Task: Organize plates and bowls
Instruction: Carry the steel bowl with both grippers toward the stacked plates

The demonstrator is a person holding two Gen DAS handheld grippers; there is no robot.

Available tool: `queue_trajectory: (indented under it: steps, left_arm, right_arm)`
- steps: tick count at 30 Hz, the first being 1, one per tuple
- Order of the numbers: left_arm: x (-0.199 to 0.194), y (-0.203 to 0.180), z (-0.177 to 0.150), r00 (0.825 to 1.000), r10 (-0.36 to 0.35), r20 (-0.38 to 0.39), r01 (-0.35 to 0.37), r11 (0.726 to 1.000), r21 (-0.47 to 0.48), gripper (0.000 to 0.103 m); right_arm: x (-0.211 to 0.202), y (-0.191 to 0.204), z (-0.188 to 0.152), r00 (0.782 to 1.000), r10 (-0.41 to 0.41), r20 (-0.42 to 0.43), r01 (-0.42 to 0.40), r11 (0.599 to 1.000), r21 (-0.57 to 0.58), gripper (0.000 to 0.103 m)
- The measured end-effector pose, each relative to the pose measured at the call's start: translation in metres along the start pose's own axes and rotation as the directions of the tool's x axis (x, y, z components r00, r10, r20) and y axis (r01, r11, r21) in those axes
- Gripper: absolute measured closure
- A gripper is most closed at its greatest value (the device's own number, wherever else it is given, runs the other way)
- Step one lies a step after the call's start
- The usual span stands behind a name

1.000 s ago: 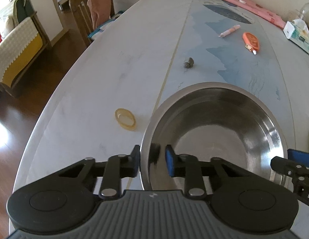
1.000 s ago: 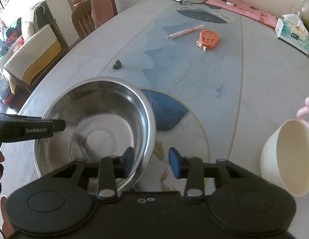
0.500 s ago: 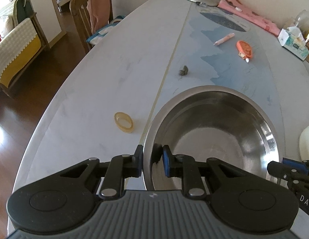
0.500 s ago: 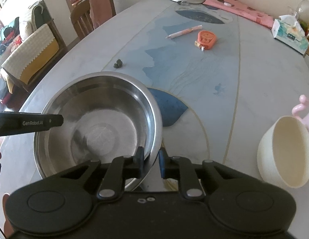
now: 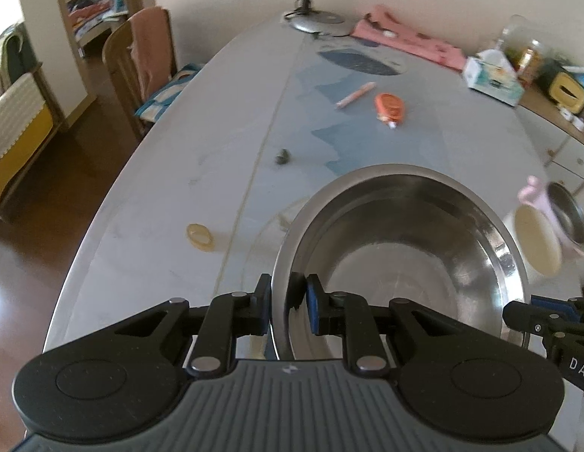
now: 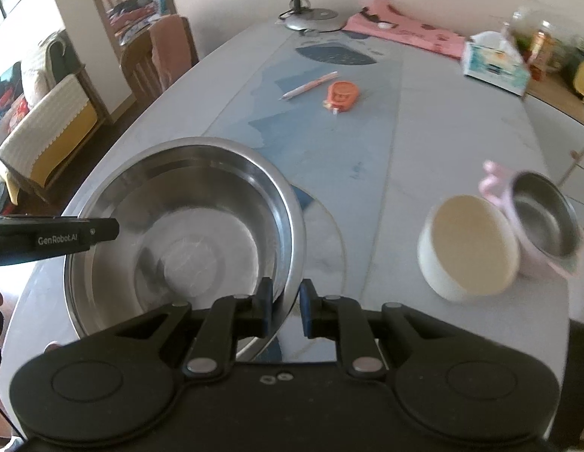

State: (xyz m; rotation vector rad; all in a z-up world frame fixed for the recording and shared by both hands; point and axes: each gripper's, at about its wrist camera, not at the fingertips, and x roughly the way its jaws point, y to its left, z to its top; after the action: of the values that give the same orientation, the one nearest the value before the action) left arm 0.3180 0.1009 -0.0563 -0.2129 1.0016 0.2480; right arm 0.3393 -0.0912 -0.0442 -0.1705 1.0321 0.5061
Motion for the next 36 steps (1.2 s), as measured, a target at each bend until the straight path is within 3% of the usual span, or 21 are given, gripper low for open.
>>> queue_trajectory:
  steps: [8,17,36]
  left_arm:
    - [-0.039,-0.035,-0.028,0.998,-0.060,0.004,0.060,0.996,0.073,0.085]
    - [-0.067,-0.083,-0.071,0.989,-0.147,-0.020,0.148,0.972,0.182,0.085]
    - [-0.063,-0.168,-0.168,0.968,-0.220,-0.123,0.250,0.895,0.368,0.085]
  right_arm:
    - [-0.056,-0.018,-0.040,0.999,-0.042,0.029,0.040,0.997,0.073,0.088]
    - [-0.105,-0.050,-0.097,0.995,-0.085,0.046,0.076,0.982,0.175,0.089]
    - [-0.137,-0.107,-0.224,0.987,-0.158,-0.013,0.151,0.913,0.379,0.090]
